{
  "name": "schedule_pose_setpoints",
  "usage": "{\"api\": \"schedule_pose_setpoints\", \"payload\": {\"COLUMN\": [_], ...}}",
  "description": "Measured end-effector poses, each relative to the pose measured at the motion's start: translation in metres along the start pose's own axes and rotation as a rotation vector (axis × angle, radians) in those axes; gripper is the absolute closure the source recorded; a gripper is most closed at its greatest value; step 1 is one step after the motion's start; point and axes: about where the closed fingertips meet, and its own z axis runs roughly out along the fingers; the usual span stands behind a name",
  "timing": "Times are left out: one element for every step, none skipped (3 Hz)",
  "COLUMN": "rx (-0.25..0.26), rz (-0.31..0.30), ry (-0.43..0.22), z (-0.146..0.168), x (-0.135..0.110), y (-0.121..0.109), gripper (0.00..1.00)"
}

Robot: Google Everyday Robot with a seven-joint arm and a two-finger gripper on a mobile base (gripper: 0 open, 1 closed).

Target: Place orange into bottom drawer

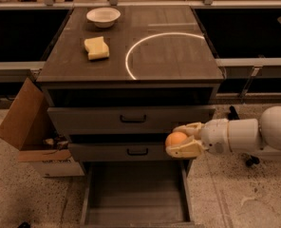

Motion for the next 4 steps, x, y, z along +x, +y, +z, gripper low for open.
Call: {"api": "schedule_pose_setpoints", "payload": {"rx": [0.022,0.045,0.031,-0.004], "rz": [0.075,0.158,0.253,0.369], "ry": [-0.029,-0.068,-0.105,-0.134], "z": [0.036,0.082,0.129,0.174], "x": [0.055,0.116,0.171,0.218], "y": [0.011,0.02,0.026,0.031], "gripper": [1.0,1.0,1.0,1.0]}}
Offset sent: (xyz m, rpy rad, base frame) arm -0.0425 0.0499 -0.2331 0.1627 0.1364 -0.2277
